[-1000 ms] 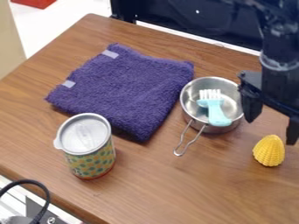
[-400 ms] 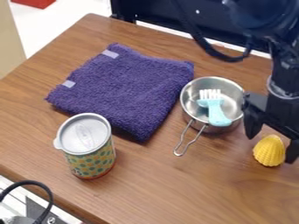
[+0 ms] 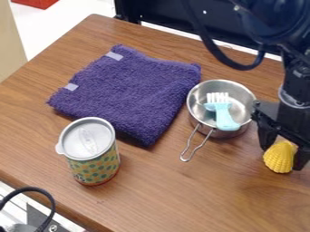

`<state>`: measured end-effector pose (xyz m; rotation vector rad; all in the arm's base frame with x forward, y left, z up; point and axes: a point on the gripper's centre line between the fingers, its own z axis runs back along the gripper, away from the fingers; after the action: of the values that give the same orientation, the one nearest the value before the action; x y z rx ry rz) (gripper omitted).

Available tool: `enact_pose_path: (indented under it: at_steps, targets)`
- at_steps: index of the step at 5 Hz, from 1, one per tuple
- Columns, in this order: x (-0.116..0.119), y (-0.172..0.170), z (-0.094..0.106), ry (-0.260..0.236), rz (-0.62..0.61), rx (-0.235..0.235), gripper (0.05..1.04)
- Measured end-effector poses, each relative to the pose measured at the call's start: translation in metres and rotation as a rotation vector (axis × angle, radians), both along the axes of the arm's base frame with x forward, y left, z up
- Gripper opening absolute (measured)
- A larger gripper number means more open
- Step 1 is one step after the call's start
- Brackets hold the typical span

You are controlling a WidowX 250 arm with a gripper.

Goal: Put the corn in the silver pot

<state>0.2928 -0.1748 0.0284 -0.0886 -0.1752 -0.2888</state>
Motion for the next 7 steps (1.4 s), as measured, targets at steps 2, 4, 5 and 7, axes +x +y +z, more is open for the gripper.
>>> enact_pose_path:
  at_steps: [2, 4, 5, 7]
  targets:
    - [-0.004, 0.003, 0.003, 0.027, 0.004, 0.006, 0.607]
    - [0.01, 0.025, 0.048, -0.023, 0.153, -0.045, 0.607]
    - [0.024, 0.048, 0.058, -0.08, 0.26, -0.039, 0.607]
    - [0.045, 0.094, 0.054, -0.092, 0.421, -0.026, 0.607]
